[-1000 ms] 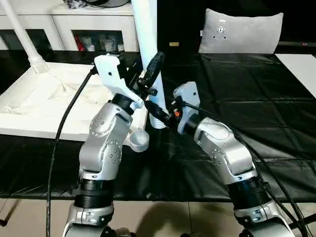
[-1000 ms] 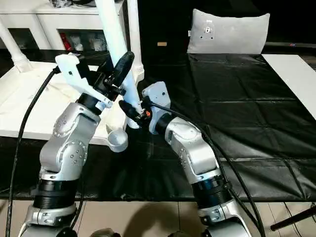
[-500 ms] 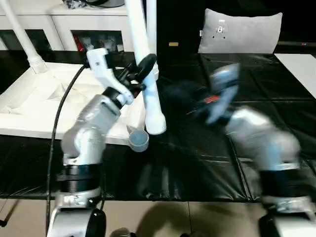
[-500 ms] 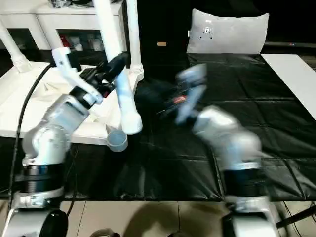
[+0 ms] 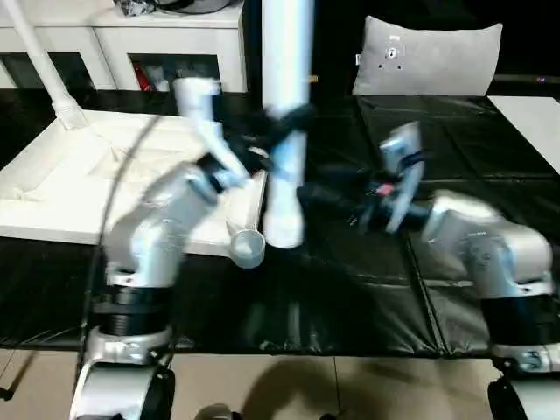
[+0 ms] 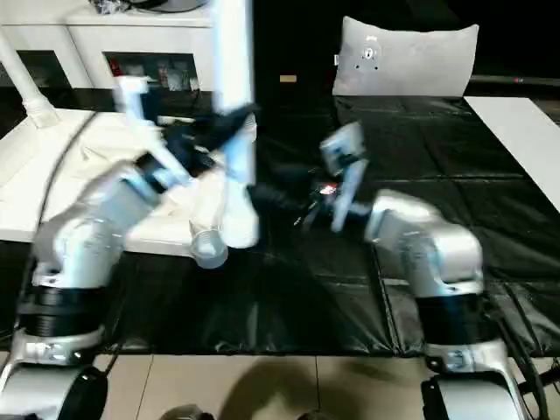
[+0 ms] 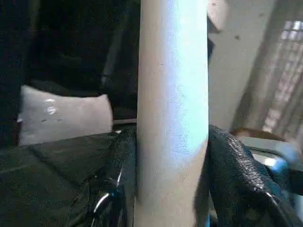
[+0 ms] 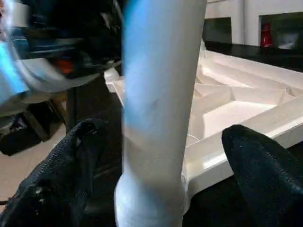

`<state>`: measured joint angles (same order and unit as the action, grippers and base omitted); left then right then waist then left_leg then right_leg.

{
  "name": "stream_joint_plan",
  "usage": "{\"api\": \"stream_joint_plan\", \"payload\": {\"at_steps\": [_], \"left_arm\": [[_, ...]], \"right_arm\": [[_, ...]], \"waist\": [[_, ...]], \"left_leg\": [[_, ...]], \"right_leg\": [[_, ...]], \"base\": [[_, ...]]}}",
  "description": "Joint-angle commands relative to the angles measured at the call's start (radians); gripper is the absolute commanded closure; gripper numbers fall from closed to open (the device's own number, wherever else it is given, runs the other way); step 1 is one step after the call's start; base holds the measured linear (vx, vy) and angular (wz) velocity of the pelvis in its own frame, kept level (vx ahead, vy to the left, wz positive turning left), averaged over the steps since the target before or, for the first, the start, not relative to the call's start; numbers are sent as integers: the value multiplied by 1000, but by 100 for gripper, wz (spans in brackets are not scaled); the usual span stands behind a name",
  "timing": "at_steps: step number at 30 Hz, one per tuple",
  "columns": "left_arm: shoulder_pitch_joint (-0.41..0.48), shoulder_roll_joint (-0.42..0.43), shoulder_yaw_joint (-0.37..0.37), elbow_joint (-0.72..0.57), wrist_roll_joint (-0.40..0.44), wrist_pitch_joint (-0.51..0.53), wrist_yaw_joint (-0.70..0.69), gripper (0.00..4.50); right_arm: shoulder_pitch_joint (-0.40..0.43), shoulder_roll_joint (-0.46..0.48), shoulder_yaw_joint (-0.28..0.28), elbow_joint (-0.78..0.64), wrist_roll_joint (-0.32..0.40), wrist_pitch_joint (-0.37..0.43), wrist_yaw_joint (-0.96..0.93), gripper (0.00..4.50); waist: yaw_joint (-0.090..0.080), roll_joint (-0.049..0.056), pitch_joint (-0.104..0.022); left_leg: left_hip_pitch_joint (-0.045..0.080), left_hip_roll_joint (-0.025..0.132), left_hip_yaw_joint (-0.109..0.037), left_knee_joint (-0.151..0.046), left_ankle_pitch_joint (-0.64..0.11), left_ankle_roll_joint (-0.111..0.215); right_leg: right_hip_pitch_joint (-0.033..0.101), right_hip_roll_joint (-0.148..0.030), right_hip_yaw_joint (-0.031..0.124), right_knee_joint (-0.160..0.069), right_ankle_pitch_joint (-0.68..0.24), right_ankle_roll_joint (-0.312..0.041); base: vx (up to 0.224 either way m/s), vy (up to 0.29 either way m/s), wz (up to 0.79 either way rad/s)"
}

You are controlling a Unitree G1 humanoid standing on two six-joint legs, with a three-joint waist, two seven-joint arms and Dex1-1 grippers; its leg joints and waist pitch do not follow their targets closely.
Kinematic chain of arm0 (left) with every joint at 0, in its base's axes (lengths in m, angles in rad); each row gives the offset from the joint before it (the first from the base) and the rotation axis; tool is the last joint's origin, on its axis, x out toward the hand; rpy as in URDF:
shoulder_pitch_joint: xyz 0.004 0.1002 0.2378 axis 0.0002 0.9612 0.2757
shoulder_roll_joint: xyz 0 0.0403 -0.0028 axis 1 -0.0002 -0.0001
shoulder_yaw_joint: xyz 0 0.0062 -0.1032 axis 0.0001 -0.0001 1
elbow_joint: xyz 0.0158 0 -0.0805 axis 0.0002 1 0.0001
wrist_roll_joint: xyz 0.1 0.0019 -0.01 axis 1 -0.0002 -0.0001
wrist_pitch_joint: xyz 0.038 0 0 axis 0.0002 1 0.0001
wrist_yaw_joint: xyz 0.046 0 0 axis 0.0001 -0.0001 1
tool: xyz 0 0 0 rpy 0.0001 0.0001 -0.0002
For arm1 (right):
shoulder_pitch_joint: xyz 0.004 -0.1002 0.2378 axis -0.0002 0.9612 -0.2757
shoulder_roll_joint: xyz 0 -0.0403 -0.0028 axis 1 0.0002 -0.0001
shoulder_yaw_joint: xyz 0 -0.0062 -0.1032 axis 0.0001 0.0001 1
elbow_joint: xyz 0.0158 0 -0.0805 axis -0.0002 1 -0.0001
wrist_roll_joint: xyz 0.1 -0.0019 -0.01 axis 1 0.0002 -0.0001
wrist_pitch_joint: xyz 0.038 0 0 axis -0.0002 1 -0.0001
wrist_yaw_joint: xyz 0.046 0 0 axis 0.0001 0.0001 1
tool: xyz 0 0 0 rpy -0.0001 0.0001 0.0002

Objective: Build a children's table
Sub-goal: Pick table leg

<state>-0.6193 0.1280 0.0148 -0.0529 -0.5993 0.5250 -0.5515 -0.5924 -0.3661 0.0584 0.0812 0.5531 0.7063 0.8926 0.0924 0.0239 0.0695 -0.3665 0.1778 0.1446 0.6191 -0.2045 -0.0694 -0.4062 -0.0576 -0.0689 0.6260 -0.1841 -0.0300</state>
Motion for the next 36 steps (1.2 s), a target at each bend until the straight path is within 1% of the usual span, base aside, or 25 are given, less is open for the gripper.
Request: {"api": "stream_joint_plan", "payload": {"at_steps": [1, 2, 6, 7, 9, 10, 12, 15, 16, 17, 18, 19, 22, 24, 25, 27, 31, 36], "left_arm": [[6, -2, -32, -37, 17, -9, -10, 270], [8, -2, -36, -38, 19, -10, -11, 270], [16, -5, -54, -43, 30, -20, -21, 270], [17, -4, -60, -45, 34, -21, -24, 270], [18, -6, -69, -47, 39, -24, -26, 270], [16, -7, -70, -45, 40, -25, -26, 270], [14, -6, -76, -40, 47, -26, -27, 270], [13, -8, -85, -33, 55, -34, -28, 270], [13, -8, -86, -33, 55, -35, -28, 270], [13, -9, -87, -33, 55, -35, -29, 270], [13, -10, -88, -33, 56, -36, -30, 270], [12, -11, -88, -33, 57, -37, -31, 270], [11, -12, -89, -29, 59, -39, -31, 270], [10, -12, -90, -28, 60, -41, -31, 270], [10, -13, -90, -27, 61, -42, -32, 270], [9, -13, -89, -26, 63, -44, -33, 270], [11, -11, -90, -28, 62, -42, -35, 270], [11, -11, -90, -28, 65, -40, -38, 270]], "right_arm": [[-24, 5, 23, 32, -20, -9, 6, 18], [-25, 6, 25, 35, -20, -10, 11, 18], [-29, 9, 33, 41, -17, -8, 33, 18], [-29, 9, 35, 44, -15, -7, 35, 36], [-31, 7, 40, 49, -12, 0, 49, 36], [-31, 7, 41, 49, -12, 0, 53, 47], [-33, 8, 41, 53, -10, 1, 58, 73], [-32, 12, 39, 55, -2, 13, 60, 101], [-31, 13, 39, 55, -2, 15, 60, 101], [-31, 14, 38, 57, -2, 18, 60, 118], [-30, 15, 37, 59, -2, 19, 60, 118], [-30, 16, 36, 61, -3, 21, 61, 137], [-30, 23, 37, 70, -1, 29, 65, 158], [-29, 25, 39, 73, -3, 30, 66, 180], [-28, 27, 41, 75, -3, 31, 66, 191], [-27, 31, 44, 76, -1, 35, 65, 197], [-25, 36, 44, 80, -1, 36, 63, 245], [-25, 40, 44, 82, -6, 38, 64, 256]], "waist": [[5, -18, -79], [5, -17, -78], [5, -18, -79], [5, -17, -79], [5, -18, -79], [5, -18, -79], [5, -14, -79], [5, -16, -80], [5, -16, -80], [5, -15, -80], [5, -15, -80], [4, -15, -80], [4, -15, -80], [4, -17, -80], [4, -16, -79], [5, -16, -80], [5, -15, -80], [5, -14, -80]], "left_leg": [[-7, 34, 1, -65, -57, 29], [-8, 34, 2, -64, -58, 31], [-9, 34, 1, -65, -56, 34], [-8, 35, 0, -65, -54, 35], [-8, 35, 1, -65, -55, 36], [-8, 34, 1, -64, -56, 36], [-7, 34, 1, -64, -61, 34], [-7, 35, 0, -65, -57, 35], [-8, 34, 0, -64, -56, 35], [-7, 34, 0, -64, -55, 35], [-7, 34, 1, -64, -55, 35], [-7, 34, 0, -64, -59, 33], [-7, 34, 1, -64, -61, 33], [-8, 34, 0, -64, -58, 34], [-7, 34, 0, -65, -59, 33], [-8, 34, 1, -64, -58, 33], [-7, 35, 0, -65, -60, 32], [-7, 35, 0, -65, -61, 31]], "right_leg": [[68, -77, 49, -81, -251, -149], [67, -76, 50, -83, -254, -147], [68, -76, 49, -82, -246, -142], [68, -75, 49, -82, -240, -141], [68, -75, 49, -81, -236, -142], [68, -75, 49, -82, -239, -144], [67, -75, 49, -83, -245, -142], [68, -75, 49, -82, -238, -142], [68, -75, 49, -82, -237, -142], [68, -76, 49, -82, -236, -145], [68, -75, 49, -82, -235, -146], [68, -74, 49, -82, -237, -148], [68, -75, 48, -83, -242, -149], [68, -75, 48, -82, -239, -148], [68, -75, 48, -83, -245, -147], [68, -75, 48, -83, -243, -146], [68, -75, 48, -81, -234, -151], [67, -75, 49, -82, -238, -149]], "base": [[0, 0, 0], [0, 0, 0], [0, 0, 0], [0, 0, 0], [0, 0, 0], [0, 0, 0], [0, 0, 0], [0, 0, 0], [0, 0, 0], [0, 0, 0], [0, 0, 0], [0, 0, 0], [0, 0, 0], [0, 0, 0], [0, 0, 0], [0, 0, 0], [0, 0, 0], [0, 0, 0]]}}
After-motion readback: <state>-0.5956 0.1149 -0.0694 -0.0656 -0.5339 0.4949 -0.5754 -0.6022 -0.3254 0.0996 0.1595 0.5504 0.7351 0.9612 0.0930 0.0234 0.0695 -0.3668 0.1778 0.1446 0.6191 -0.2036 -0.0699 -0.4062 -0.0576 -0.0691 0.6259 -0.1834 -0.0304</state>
